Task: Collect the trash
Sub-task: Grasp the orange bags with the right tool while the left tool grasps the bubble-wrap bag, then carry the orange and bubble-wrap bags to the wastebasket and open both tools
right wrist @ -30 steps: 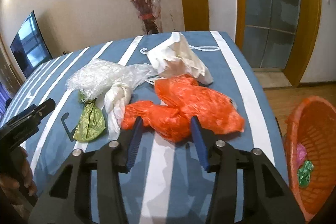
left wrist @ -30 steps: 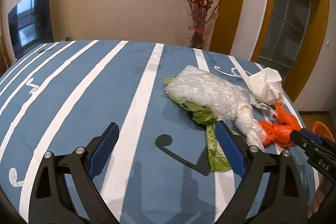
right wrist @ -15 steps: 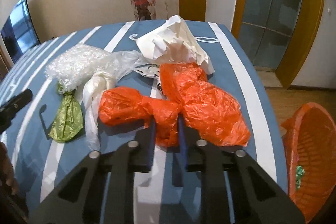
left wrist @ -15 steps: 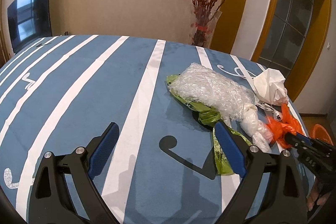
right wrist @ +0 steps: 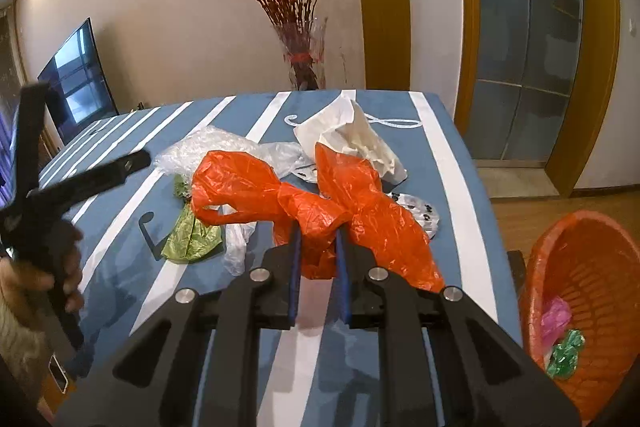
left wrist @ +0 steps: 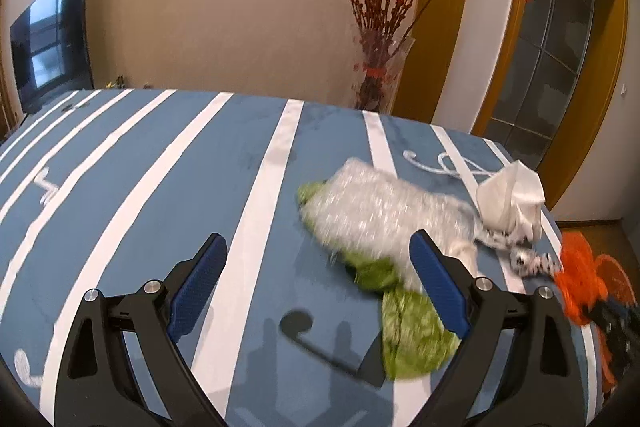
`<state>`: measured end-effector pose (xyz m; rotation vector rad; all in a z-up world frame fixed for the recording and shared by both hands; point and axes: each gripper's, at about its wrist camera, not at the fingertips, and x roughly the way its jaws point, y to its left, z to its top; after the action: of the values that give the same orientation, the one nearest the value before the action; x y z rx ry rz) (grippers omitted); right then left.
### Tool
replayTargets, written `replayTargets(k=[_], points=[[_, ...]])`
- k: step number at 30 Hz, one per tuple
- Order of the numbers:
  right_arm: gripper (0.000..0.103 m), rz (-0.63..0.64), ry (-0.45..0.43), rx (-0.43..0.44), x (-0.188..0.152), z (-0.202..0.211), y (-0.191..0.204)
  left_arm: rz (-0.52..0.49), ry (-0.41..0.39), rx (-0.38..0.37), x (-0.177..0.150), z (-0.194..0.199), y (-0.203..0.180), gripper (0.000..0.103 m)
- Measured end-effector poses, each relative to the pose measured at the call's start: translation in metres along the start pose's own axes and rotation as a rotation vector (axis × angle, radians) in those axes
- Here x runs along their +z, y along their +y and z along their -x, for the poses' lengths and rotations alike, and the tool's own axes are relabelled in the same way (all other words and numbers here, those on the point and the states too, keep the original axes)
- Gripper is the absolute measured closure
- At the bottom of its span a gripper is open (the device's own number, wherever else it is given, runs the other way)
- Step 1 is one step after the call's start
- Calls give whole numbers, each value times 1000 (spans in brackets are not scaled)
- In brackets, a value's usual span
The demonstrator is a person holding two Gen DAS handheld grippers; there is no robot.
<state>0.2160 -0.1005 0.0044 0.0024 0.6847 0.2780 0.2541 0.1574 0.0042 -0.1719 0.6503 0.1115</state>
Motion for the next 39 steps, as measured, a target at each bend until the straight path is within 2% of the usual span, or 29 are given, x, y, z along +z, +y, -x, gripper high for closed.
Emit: replayTargets(k=[2, 6, 9, 11, 12, 13, 16, 19, 25, 34, 39], points=[[87, -3, 2, -2, -2, 1, -1, -13, 9, -3, 10, -11, -7, 11], [87, -7, 13, -7, -2, -2, -3, -25, 85, -30, 20, -43, -19, 12], [87, -7, 23, -7, -3, -5, -2, -37, 145, -42, 18, -61, -26, 12], [87, -9, 31, -4, -3, -8, -1, -73, 172, -17, 12, -71, -35, 12], [87, -11, 36, -1, -4, -10, -1, -89, 174, -4, 9, -74, -38, 19], [87, -11, 40, 0, -5, -11, -1, -106, 175, -7, 6, -74, -42, 38], [87, -11, 50, 2, -7, -14, -1, -119, 174, -48, 2, -72, -47, 68], [87, -17, 49, 2, -7, -13, -3, -123, 141, -81, 4, -62, -47, 80], [87, -24, 27, -2, -7, -1, -5, -130, 72, -119, 12, -32, -51, 85], [87, -39, -31, -26, -7, 36, -14, -138, 2, -175, 15, 17, -68, 86], [87, -55, -68, -71, -8, 61, -28, -153, -22, -218, 10, 39, -86, 86]])
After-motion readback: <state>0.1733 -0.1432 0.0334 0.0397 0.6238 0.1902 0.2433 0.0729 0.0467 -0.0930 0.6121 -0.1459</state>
